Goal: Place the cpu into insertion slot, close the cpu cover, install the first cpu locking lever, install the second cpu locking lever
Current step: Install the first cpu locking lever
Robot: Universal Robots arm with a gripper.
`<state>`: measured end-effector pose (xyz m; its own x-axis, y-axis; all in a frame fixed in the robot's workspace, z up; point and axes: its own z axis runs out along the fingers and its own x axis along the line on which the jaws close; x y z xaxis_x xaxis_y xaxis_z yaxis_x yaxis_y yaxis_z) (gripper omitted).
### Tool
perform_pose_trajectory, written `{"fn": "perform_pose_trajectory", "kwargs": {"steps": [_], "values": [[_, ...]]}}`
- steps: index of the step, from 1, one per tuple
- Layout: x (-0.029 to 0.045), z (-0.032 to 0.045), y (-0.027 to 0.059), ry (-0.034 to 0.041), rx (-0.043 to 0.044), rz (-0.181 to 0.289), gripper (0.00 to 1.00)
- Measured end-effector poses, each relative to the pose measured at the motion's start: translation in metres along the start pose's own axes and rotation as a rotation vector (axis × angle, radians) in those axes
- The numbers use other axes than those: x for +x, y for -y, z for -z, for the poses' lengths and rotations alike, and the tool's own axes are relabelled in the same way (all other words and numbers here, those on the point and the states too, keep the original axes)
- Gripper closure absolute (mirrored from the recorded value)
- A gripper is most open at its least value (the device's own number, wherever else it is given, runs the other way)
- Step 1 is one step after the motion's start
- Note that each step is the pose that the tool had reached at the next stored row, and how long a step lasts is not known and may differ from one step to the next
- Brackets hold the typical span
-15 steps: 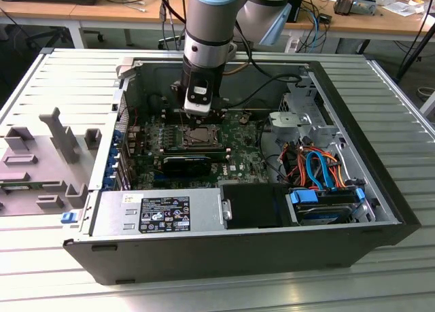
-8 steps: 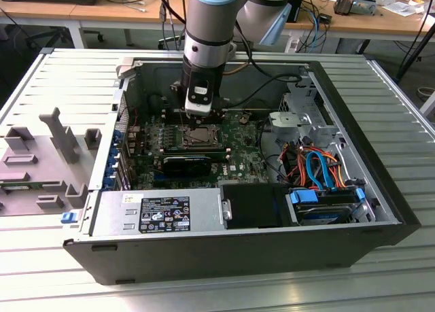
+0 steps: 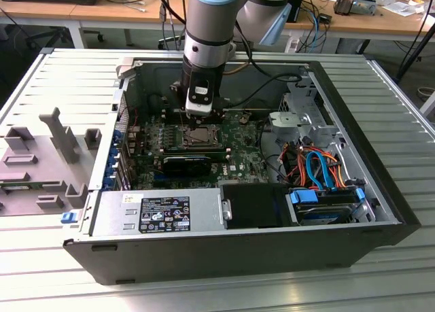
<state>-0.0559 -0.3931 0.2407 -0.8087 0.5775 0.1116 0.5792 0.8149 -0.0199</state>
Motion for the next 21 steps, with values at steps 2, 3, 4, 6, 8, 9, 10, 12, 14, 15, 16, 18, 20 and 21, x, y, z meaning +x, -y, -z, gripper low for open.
{"fn": "perform_pose_trajectory", "kwargs": {"steps": [2,3,4,6,8,9,10,12,14,15,16,18,20,21], "values": [[0.0,0.0,0.0,0.0001,0.0003,0.003,0.89],[0.0,0.0,0.0,0.0001,0.0006,0.005,0.89],[0.0,0.0,0.0,0.0001,0.0007,0.006,0.89],[0.0,0.0,0.0,0.0002,0.0011,0.009,0.89],[0.0,0.0,0.0,0.0003,0.0014,0.012,0.89],[0.0,0.0,0.0,0.0003,0.0016,0.014,0.89],[0.0,0.0,0.0,0.0003,0.0017,0.015,0.89],[0.0,0.0,0.0,0.0003,0.002,0.018,0.89],[0.0,0.0,0.0,0.0004,0.0024,0.021,0.89],[0.0,0.0,0.0,0.0004,0.0026,0.023,0.89],[0.0,0.0,0.0,0.0005,0.0027,0.024,0.89],[0.0,0.0,0.0,0.0006,0.0033,0.029,0.89],[0.0,0.0,0.0,0.0006,0.0037,0.033,0.89],[0.0,0.0,0.0,0.0007,0.0039,0.035,0.89]]}}
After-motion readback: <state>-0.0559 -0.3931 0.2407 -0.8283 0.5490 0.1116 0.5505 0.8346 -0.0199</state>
